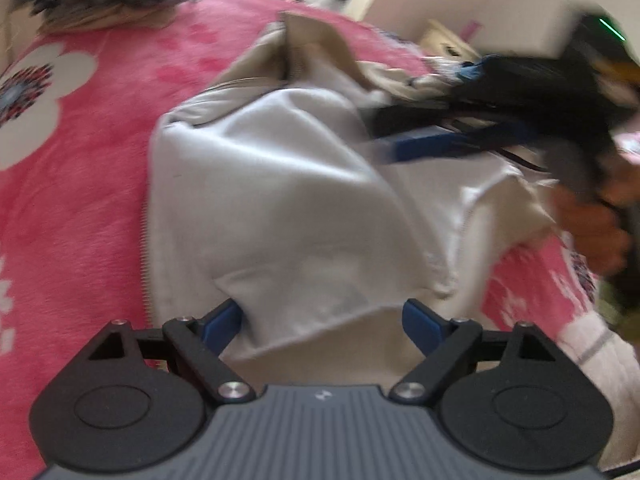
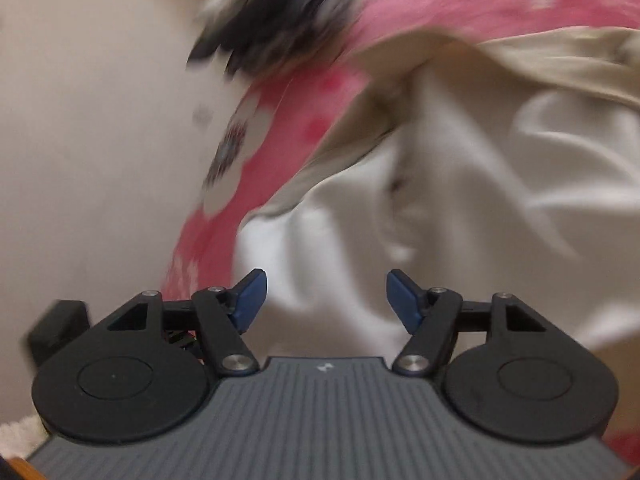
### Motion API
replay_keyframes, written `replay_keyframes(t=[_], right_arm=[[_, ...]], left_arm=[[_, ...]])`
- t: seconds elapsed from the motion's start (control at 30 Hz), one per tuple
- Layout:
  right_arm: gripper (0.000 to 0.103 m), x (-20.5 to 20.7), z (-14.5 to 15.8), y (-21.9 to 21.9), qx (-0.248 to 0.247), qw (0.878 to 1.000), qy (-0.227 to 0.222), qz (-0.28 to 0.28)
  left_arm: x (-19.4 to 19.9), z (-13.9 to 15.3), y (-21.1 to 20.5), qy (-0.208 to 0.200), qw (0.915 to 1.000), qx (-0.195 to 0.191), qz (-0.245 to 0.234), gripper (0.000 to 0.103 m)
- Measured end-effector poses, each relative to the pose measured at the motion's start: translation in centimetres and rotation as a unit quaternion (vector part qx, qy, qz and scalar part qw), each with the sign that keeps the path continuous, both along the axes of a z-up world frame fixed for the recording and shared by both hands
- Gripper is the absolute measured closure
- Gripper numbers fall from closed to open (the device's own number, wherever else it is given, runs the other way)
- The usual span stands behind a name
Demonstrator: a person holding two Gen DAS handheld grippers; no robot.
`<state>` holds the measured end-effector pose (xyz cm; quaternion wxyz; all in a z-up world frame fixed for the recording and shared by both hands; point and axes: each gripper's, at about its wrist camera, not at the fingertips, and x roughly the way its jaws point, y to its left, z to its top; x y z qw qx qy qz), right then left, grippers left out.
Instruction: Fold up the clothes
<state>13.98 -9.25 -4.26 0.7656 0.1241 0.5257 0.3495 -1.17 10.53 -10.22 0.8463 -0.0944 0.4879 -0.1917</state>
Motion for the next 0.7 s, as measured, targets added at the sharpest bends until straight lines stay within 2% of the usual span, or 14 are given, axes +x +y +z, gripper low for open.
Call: replay_keyframes(t=[0.03,0.1,0.13,0.23,0.3,0.37,0.43,0.5,0.57,0.63,0.7], right_arm=[[0.037,0.5,-0.4,1.8,-0.002,1.000,0.006,0.022],[0.031,1.3,-1.0,5.1,-0.021,0.998,0.022,0.053],[0.026,1.6,-1.1,6.8,-0.038,0.996,0.022,0.072],[0.025,2.3,-1.3,11.2,-0.103,0.986,0.013,0.127],[0.025,1.4,-0.3,12.4,-0.144,0.978,-0.020,0.147],[0.026,0.6,0.7,12.5,-0.167,0.972,-0.046,0.156],[0.027,-0.1,1.6,11.9,-0.187,0.968,-0.072,0.148],[0.027,-1.1,2.4,11.0,-0.210,0.961,-0.122,0.131],[0.027,-1.9,3.5,10.5,-0.212,0.958,-0.154,0.120],[0.027,-2.2,4.0,10.1,-0.172,0.966,-0.144,0.126],[0.028,-2.2,3.3,10.9,-0.168,0.966,-0.133,0.145]], left_arm=[[-0.3,0.0,-0.3,-0.006,0.9999,-0.006,-0.008,0.014],[-0.8,0.0,-0.7,-0.015,0.9997,-0.010,-0.017,0.013],[-1.0,-0.1,-0.8,-0.019,0.9996,-0.010,-0.020,0.012],[-1.6,-0.3,-1.2,-0.030,0.9991,-0.009,-0.029,0.012],[-2.0,-0.5,-1.5,-0.038,0.9986,-0.010,-0.034,0.011],[-2.3,-0.1,-1.4,-0.050,0.9978,-0.027,-0.036,0.011],[-2.5,0.3,-1.3,-0.057,0.9963,-0.054,-0.035,0.011],[-2.4,0.5,-1.3,-0.060,0.9951,-0.072,-0.034,0.011],[-2.4,0.8,-1.4,-0.065,0.9940,-0.079,-0.039,0.011],[-2.4,0.9,-1.7,-0.069,0.9933,-0.081,-0.044,0.011],[-2.5,1.1,-2.0,-0.075,0.9930,-0.077,-0.049,0.011]])
